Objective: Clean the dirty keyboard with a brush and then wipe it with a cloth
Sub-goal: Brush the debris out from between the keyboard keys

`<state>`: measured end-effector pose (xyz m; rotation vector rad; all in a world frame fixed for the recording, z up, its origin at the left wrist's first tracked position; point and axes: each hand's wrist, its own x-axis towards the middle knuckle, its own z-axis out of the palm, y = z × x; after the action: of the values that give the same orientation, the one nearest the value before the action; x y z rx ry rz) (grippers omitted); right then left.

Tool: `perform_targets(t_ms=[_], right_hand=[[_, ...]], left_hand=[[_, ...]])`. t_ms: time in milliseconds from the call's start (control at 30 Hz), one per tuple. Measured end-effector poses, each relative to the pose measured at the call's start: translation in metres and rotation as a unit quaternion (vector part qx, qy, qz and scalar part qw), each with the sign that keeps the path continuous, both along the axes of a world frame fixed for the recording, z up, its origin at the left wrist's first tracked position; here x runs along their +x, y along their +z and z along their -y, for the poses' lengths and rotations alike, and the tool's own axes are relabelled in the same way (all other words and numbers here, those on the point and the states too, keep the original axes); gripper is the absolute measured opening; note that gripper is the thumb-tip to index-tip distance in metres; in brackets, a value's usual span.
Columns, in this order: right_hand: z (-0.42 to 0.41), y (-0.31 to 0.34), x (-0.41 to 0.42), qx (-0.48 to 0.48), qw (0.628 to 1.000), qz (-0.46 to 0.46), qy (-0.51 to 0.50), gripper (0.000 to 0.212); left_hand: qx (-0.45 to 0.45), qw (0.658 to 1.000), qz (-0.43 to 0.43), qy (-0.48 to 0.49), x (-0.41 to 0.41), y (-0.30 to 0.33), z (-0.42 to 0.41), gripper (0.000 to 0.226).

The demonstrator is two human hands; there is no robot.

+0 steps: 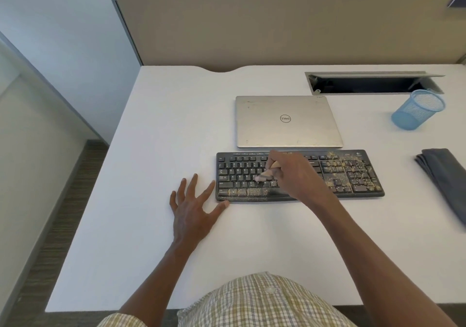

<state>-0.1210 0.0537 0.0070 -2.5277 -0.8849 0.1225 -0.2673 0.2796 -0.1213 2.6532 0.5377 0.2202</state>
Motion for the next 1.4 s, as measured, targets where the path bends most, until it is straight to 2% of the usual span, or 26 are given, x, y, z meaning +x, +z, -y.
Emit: perform_targets(t_ms=[133,267,400,600,733,833,967,1100,1200,1300,1400], right_hand=[[0.005,0.006,0.0,-0.045,0.999,0.004,-0.028,0.008],[0.009,0.007,0.006,0.107,0.984,-0.001,-0.143,0.006],[0.003,0.0,0.004,0.143,0.962,0.006,-0.231,0.009],[-0.003,-0.009,-0.007,0.044,0.984,0.001,-0.174,0.006],[-0.003,-0.004,-0.007,0.075,0.98,0.03,-0.181,0.004],[0.0,-0.005,-0.005,0.046,0.986,0.001,-0.163,0.004],[-0.001,-0.004,-0.004,0.072,0.982,0.011,-0.172,0.002],[-0.002,-0.003,-0.002,0.011,0.989,-0.021,-0.148,0.004],[-0.003,0.0,-0.002,0.05,0.984,-0.014,-0.169,0.004],[-0.003,-0.002,0.0,0.002,0.988,-0.03,-0.154,0.005],[-0.006,0.002,0.002,0.058,0.983,-0.046,-0.167,0.006]], left_hand=[[-0.001,1.0,-0.001,-0.001,0.0,0.0,-0.001,0.078],[0.0,1.0,-0.003,-0.002,-0.001,0.0,0.0,0.076],[0.0,1.0,-0.006,-0.002,0.0,0.001,0.0,0.077],[0.0,1.0,-0.001,0.001,0.0,-0.001,0.0,0.075],[-0.003,1.0,-0.002,0.001,0.0,-0.002,0.0,0.073],[-0.004,1.0,0.0,0.001,0.001,-0.002,0.0,0.072],[-0.003,1.0,0.002,0.002,0.0,-0.002,-0.001,0.073],[0.0,1.0,-0.002,0.0,0.0,-0.002,-0.001,0.072],[0.002,1.0,0.001,0.001,0.0,-0.003,-0.001,0.072],[0.0,1.0,0.0,0.0,0.001,-0.003,0.0,0.072],[-0.001,1.0,0.004,0.001,0.0,-0.004,-0.002,0.072]])
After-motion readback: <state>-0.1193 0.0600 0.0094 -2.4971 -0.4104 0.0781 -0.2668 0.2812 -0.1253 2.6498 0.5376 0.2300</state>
